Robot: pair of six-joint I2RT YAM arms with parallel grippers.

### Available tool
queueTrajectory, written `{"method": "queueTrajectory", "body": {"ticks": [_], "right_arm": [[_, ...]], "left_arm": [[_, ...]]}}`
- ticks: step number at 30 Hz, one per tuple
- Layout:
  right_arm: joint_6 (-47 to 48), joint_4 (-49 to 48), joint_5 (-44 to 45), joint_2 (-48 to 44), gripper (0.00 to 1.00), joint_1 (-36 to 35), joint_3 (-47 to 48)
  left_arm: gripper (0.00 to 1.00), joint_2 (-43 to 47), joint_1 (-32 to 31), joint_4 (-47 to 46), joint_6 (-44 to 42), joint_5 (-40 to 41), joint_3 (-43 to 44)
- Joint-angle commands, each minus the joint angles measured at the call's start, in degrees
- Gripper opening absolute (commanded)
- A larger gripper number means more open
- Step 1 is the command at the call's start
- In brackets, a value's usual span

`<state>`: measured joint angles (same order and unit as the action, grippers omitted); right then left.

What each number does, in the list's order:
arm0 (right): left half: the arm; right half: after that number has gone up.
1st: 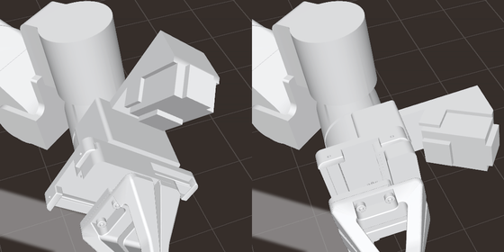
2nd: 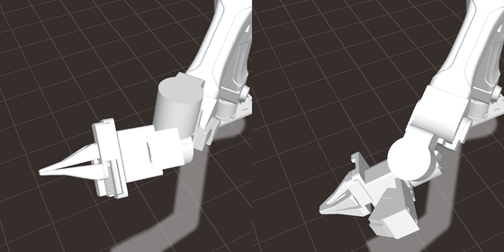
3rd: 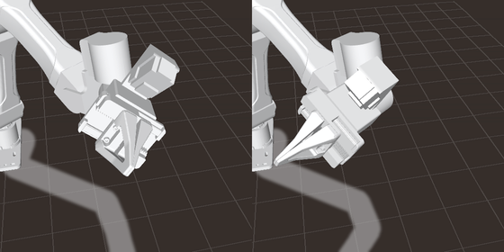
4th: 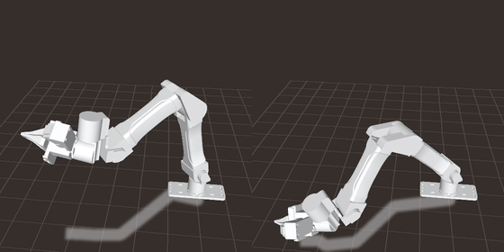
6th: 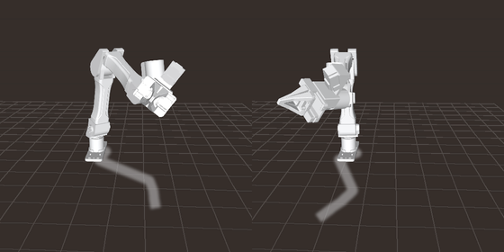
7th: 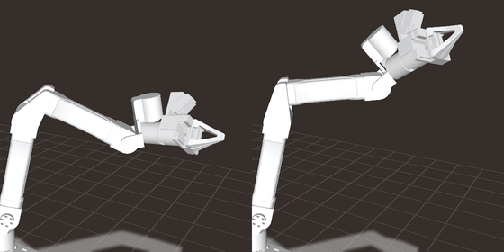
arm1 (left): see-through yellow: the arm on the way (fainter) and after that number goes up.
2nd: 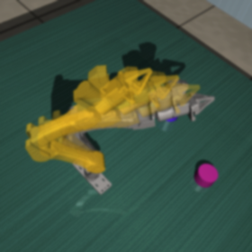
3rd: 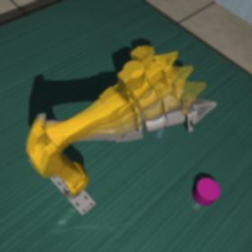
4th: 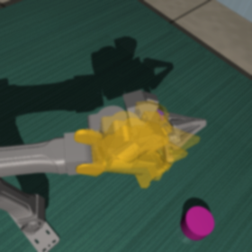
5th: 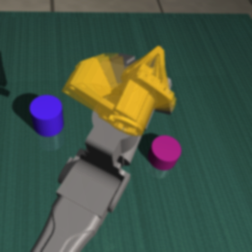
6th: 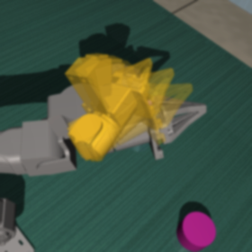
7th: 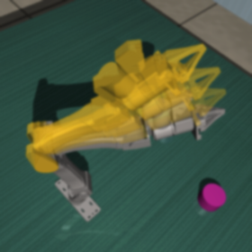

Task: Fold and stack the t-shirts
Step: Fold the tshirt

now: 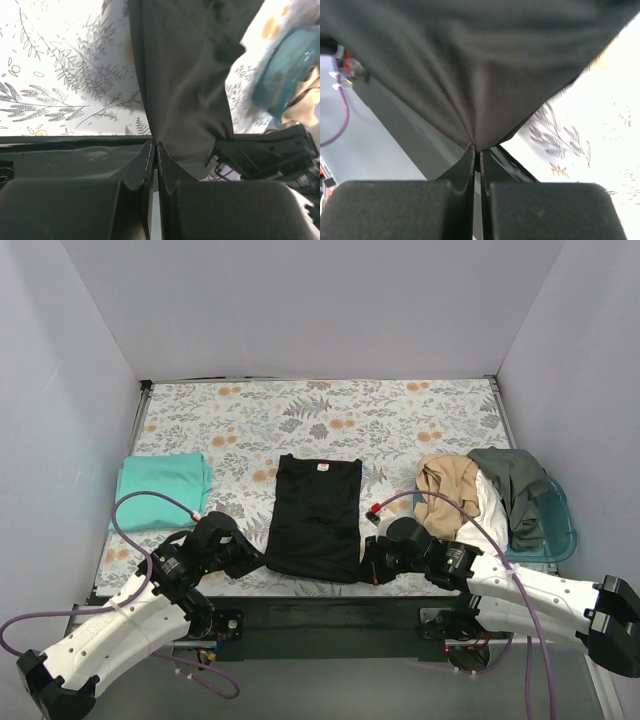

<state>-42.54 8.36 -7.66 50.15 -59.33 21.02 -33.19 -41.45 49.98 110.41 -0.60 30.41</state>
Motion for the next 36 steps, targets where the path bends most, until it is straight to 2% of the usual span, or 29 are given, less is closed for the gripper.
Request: {"method": "queueTrajectory", "body": {"ticks": [1, 5, 10, 17, 24, 28, 32, 34, 36], "right_arm": [[3.95, 4.03, 3.87, -1.37, 0.01, -0.17, 8.5], [6.68, 9.56, 10.7, -1.2, 0.01, 0.18, 15.27], [10.2, 10.71, 10.65, 0.2, 0.01, 4.39, 20.55], [15.47, 10.1, -0.49, 4.95, 0.01, 14.14, 25.91], [17.67, 5.53, -11.84, 11.18, 0.01, 23.9, 28.11], [19.16, 4.74, -15.18, 15.41, 0.01, 26.98, 31.36], [19.61, 4.3, -18.52, 19.98, 0.01, 29.79, 33.91], [20.04, 4.12, -19.75, 22.7, 0.01, 31.55, 34.88], [20.48, 3.6, -21.25, 25.5, 0.01, 33.22, 36.11]], "left_arm": [[0.0, -1.08, -0.12, 3.2, 0.25, 4.55, 4.56], [0.0, -4.42, -0.12, 5.13, 1.46, 10.17, 10.18], [0.0, -6.97, -0.12, 2.68, 2.35, 16.24, 15.64], [0.0, -14.79, -0.03, -0.57, 1.04, 22.13, 22.23], [0.0, -23.23, 0.23, -3.3, 0.42, 27.67, 27.85], [0.0, -27.8, 3.55, -6.73, -2.3, 27.41, 30.75], [0.0, -33.07, 9.97, -12.35, -6.34, 21.53, 32.34], [0.0, -36.41, 13.92, -14.28, -8.89, 15.74, 33.13], [0.0, -40.0, 14.99, -16.92, -10.12, 13.97, 33.74]]}}
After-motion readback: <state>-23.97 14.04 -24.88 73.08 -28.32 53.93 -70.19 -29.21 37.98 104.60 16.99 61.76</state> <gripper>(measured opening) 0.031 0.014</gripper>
